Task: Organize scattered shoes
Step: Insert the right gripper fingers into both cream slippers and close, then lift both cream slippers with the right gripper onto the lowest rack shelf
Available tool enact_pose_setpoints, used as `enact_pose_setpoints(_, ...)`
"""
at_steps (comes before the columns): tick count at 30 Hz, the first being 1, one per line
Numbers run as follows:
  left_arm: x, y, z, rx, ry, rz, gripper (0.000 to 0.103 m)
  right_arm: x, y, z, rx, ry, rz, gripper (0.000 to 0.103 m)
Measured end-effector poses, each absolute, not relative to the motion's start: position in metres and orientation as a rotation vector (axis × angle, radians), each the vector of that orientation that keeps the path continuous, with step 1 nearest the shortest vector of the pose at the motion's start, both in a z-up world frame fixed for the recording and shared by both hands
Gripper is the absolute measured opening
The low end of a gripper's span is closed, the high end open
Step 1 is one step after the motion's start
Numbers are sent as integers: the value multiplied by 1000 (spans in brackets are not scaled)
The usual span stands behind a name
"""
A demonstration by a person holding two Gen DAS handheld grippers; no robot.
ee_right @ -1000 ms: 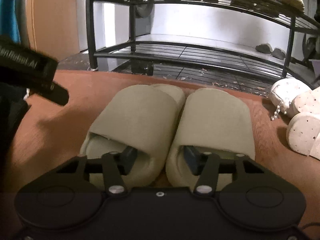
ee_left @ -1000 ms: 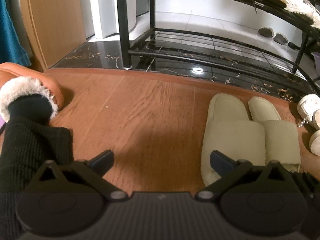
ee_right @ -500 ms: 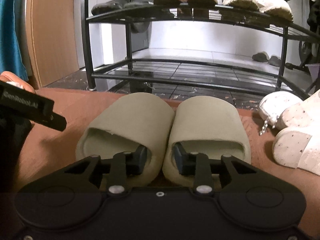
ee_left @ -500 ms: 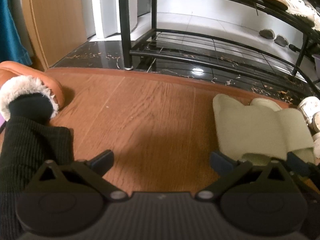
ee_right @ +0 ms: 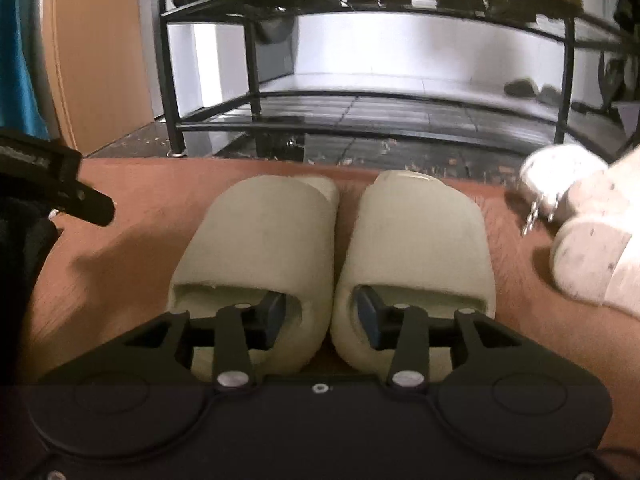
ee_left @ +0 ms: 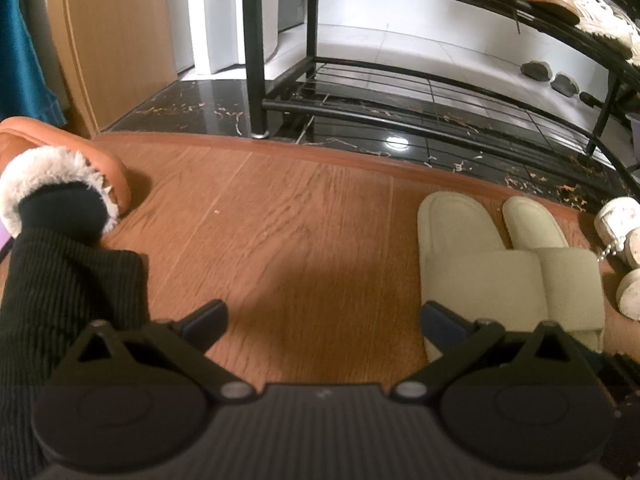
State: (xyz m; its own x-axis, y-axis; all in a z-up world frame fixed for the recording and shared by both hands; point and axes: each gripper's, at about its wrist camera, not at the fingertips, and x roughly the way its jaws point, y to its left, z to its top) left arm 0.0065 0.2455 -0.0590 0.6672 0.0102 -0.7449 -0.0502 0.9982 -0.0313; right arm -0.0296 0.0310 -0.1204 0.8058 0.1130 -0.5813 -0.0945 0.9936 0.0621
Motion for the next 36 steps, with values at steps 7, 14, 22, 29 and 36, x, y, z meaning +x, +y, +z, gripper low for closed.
enact_pose_setpoints(7,8,245,-61,-50,850,22,102,-16,31,-126,68,621,65,73)
enact_pose_setpoints(14,9,246,-62,-55,859,20,102,-11,35,-129,76,597,62,40)
enact_pose_setpoints(22,10,250,-61,-77,863,35,102,-13,33,-105,33,516,124,25)
enact_pose_setpoints(29,7,256,-59,-94,846,80,102,-26,27,-76,44,473,193,26)
enact_pose_setpoints(36,1,265,-53,-120,812,129,102,-42,15,-33,78,374,192,26)
